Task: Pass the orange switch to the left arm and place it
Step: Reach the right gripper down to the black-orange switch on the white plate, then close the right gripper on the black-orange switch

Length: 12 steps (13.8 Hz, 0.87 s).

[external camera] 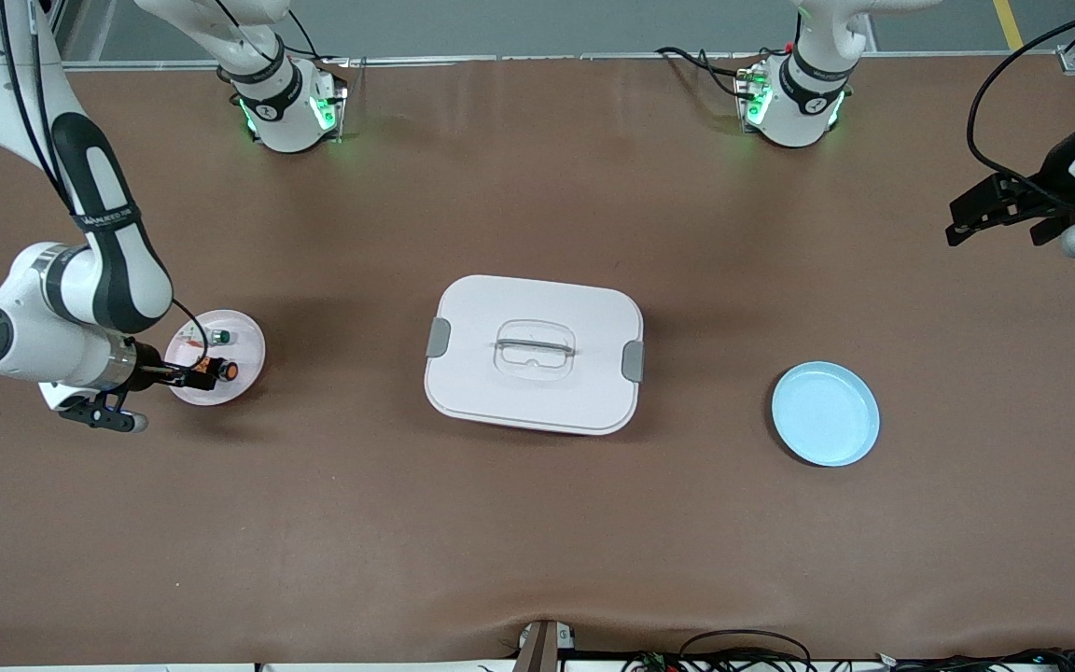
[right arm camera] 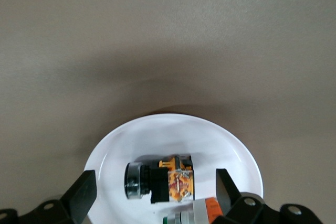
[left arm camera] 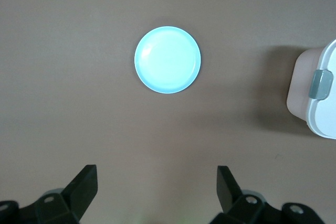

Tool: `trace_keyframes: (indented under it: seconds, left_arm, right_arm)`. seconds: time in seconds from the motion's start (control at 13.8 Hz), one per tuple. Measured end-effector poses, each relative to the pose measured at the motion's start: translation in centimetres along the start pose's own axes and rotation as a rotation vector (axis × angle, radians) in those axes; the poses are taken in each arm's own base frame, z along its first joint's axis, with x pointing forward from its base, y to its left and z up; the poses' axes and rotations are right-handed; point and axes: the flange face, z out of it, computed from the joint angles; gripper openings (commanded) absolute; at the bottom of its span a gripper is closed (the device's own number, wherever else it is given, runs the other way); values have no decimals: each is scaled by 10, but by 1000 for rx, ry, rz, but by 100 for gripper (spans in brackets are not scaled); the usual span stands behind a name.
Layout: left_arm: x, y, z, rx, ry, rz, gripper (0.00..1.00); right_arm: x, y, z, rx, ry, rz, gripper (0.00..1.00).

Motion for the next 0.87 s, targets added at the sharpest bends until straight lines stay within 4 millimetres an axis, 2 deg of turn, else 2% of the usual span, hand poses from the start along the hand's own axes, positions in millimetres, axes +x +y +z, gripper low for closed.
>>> trace_keyframes:
  seconds: [0.22,0.87]
  left_arm:
    - [0,0,0,0,0,0,100]
    - [0,0,0,0,0,0,100]
  right_arm:
    - [-9,2,18,-3,-10,1,100]
    - [-18,1,38,-4,-39,-1,100]
